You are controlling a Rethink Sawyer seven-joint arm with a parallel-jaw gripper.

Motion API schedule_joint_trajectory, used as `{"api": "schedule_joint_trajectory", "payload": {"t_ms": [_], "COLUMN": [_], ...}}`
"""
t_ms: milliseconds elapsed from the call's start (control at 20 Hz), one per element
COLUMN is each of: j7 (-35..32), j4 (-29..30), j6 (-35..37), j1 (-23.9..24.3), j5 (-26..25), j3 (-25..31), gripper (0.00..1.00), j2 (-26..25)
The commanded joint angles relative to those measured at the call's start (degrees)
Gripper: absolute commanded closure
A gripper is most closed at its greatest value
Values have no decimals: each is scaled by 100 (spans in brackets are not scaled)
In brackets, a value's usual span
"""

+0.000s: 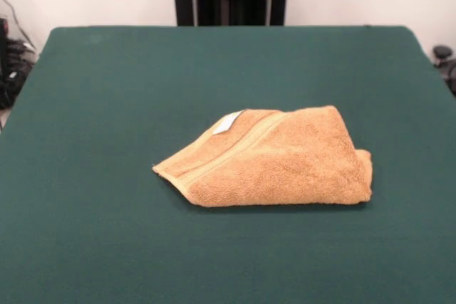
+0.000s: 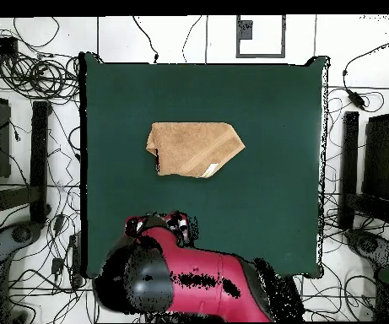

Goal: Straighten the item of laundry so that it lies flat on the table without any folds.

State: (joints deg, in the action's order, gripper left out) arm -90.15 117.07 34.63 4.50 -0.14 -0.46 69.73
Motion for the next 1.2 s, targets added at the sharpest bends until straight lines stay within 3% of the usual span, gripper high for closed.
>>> {"api": "schedule_joint_trajectory", "payload": {"t_ms": [50,550,1200], "j7": [-727,-623,-491], "j4": [-774,-1741,-2620], "j6": [464,333,-433], "j1": [125,260,413], "j5": [-7,-50,-119], "j3": [382,471,588], "gripper": [0,0,0], "j2": [-981,-1940,-3192]}}
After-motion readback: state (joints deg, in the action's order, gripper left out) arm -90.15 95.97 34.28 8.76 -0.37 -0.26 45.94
